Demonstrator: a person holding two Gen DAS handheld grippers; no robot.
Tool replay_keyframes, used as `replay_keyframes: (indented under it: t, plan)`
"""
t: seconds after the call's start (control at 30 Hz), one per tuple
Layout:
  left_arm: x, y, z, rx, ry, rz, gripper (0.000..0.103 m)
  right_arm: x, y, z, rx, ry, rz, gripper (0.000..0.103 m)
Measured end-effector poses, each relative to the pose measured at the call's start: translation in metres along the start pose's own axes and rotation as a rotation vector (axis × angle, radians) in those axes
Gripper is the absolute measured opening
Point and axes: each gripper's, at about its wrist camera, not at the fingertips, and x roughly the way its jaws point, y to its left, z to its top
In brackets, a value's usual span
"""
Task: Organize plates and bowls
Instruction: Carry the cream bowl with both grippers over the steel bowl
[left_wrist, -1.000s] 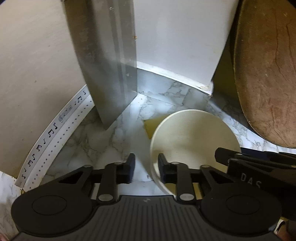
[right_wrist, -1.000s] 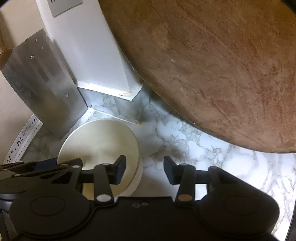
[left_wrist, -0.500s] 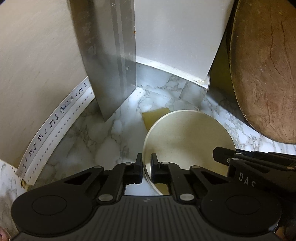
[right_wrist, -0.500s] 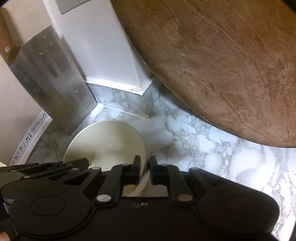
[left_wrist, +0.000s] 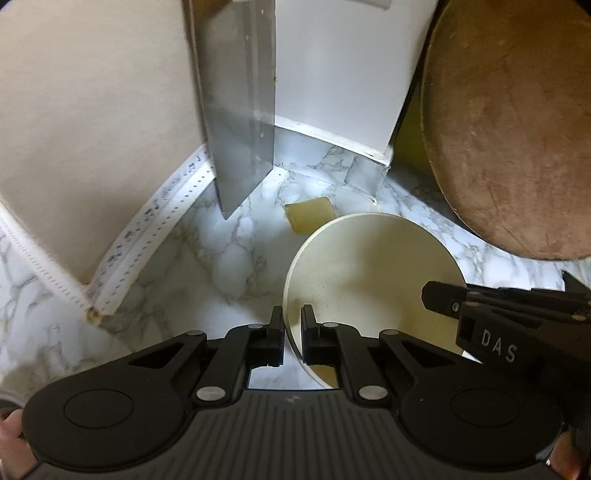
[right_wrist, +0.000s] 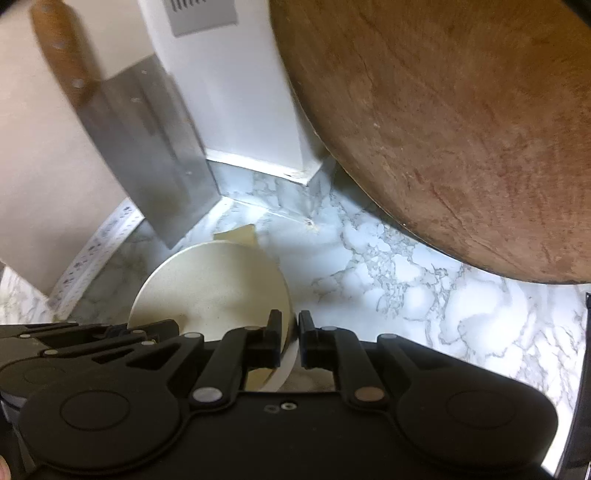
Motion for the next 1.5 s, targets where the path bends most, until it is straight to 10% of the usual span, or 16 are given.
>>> replay_keyframes:
  t: [1.5]
  plan:
    - [-0.171,0.171,-0.123,-0.141,-0.023,0.142,0.008,-0.114,0.211,-0.093,-0.275,-0.005,0.159,0.010]
